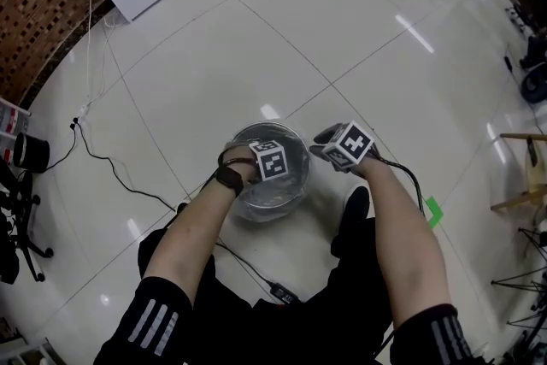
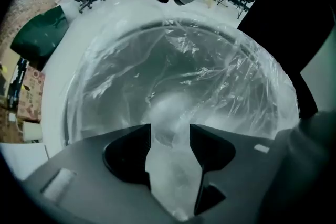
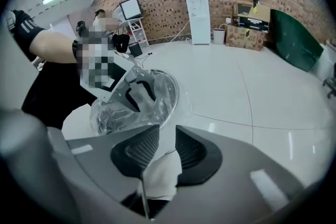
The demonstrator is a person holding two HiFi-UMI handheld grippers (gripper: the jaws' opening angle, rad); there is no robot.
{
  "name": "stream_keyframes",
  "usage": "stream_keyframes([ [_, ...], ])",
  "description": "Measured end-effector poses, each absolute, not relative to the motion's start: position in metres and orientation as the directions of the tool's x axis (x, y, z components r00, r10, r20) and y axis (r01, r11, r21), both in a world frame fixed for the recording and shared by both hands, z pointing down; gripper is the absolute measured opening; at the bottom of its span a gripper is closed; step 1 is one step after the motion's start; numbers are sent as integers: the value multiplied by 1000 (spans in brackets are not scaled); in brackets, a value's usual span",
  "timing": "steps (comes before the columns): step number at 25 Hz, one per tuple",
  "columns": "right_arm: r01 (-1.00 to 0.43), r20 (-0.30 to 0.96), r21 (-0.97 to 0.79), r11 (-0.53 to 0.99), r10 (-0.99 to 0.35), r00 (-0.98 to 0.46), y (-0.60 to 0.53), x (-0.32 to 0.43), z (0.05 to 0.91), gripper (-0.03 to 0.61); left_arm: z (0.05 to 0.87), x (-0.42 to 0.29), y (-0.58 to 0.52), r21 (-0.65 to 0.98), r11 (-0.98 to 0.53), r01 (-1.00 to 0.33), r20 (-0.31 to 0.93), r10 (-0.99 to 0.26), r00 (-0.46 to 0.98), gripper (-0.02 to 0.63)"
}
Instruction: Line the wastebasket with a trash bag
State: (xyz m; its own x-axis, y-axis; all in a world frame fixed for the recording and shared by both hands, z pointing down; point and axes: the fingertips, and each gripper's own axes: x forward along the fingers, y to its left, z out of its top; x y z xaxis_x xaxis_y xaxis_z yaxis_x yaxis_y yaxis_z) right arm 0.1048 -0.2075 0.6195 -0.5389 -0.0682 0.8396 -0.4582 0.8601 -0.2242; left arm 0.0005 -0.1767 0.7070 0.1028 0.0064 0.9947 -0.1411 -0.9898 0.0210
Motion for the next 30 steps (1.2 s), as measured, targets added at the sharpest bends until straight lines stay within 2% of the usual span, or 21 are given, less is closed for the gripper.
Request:
stream_keyframes([
  [3, -413, 838, -214, 885, -51, -544, -211, 95, 622, 109, 718, 10, -166, 66, -992, -104, 994, 56, 98, 227],
  [7, -430, 845, -221, 876, -48, -533, -216, 98, 633, 109, 736, 11, -155, 119, -989, -86, 988, 110, 111, 229],
  [20, -450, 849, -242, 860, -37, -528, -210, 108, 638, 109, 782, -3, -157, 104, -994, -41, 994, 102, 32, 233],
  [30, -429, 795, -294, 854, -30, -606, -204, 112, 618, 114, 811, -7, -166, 110, -992, -55, 993, 112, -27, 233],
])
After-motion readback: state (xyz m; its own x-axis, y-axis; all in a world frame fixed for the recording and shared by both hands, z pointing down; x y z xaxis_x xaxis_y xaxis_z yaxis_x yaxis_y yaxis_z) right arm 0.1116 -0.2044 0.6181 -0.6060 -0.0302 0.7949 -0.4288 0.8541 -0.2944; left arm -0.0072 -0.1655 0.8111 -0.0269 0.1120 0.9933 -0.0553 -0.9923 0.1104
